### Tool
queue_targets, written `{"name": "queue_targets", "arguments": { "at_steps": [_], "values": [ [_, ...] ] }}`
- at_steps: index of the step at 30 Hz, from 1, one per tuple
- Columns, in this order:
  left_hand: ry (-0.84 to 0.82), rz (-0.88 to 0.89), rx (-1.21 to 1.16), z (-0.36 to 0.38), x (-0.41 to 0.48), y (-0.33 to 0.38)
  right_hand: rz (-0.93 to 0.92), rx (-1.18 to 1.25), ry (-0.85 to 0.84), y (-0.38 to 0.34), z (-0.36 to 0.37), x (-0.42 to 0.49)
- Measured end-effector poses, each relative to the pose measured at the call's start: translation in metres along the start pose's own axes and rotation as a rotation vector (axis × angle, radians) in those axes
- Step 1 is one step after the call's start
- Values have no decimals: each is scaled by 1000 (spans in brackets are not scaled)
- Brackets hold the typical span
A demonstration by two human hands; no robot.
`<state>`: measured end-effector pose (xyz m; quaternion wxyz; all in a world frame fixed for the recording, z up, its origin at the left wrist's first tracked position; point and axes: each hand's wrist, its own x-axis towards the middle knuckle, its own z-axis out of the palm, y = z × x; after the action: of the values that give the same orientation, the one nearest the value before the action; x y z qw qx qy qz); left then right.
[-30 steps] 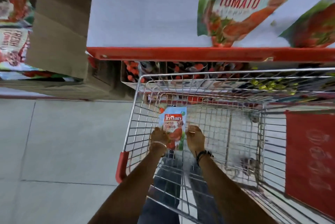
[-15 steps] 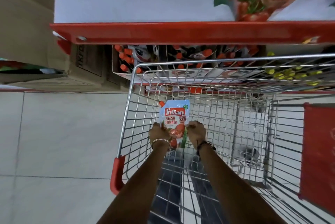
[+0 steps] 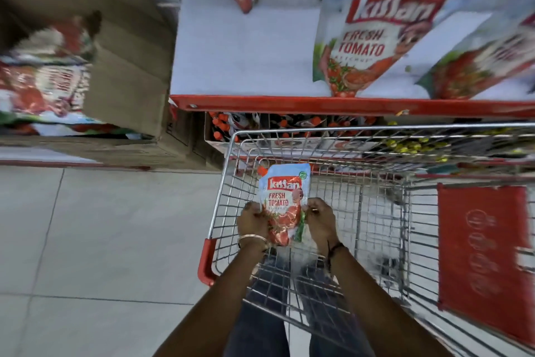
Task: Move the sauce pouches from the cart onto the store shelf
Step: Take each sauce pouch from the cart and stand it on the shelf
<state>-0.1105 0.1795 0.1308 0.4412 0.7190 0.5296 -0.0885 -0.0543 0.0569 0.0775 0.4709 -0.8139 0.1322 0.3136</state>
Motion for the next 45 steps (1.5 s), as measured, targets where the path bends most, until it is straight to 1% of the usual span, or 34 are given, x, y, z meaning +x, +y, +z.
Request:
{"name": "queue_targets", "arguments": {
  "at_steps": [4, 8, 11, 13, 16, 20, 23, 26, 29, 30, 34, 37, 45],
  "values": [
    [62, 157, -11, -33, -22, 17, -151, 54, -16, -47, -16, -35],
    [138, 235, -118, -72, -42, 36, -269, 126, -46, -92, -30, -72],
    [213, 363, -176, -104, -58, 54, -348, 179, -76, -128, -38, -99],
    [239, 449, -234, -126, -65, 68, -441, 208, -66, -156, -43, -116],
    [238, 572, -395, -156, -66, 89, -602, 193, -45, -195, -49, -136],
    [320, 648, -462, -187, -63, 129, -700, 211, 54, -249, -53, -152],
    [362, 722, -476, -204, -56, 160, -745, 250, 185, -283, -48, -147],
    [338, 726, -526, -211, -36, 183, -765, 325, 291, -306, -38, -136],
    [329, 739, -572, -213, -19, 198, -740, 355, 353, -315, -25, -124],
    [316, 717, -577, -213, -13, 201, -734, 363, 371, -315, -20, -119],
    [307, 730, -600, -206, 8, 199, -778, 317, 457, -309, -5, -99],
    [276, 722, -554, -197, 23, 188, -799, 324, 485, -303, 1, -89],
    [224, 699, -556, -193, 40, 180, -825, 269, 474, -296, 4, -79]
  ]
}}
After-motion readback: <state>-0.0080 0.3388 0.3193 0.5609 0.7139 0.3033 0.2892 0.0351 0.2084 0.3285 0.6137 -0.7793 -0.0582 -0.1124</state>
